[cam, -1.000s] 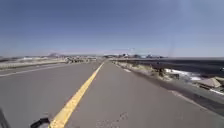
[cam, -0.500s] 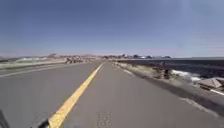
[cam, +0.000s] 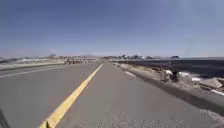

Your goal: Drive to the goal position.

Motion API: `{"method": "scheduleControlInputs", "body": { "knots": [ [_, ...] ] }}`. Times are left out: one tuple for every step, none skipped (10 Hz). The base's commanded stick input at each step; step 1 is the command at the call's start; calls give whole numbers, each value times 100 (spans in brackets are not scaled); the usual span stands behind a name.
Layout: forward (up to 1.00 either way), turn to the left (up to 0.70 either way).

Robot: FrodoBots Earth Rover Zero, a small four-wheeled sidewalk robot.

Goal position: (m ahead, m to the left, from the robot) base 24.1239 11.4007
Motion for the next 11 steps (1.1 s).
{"method": "scheduleControlInputs", "body": {
  "knots": [
    [85,0],
    [85,0],
    [85,0],
    [85,0],
    [85,0],
    [85,0],
    [85,0],
    [85,0],
    [85,0],
    [85,0],
    [85,0]
  ]
}}
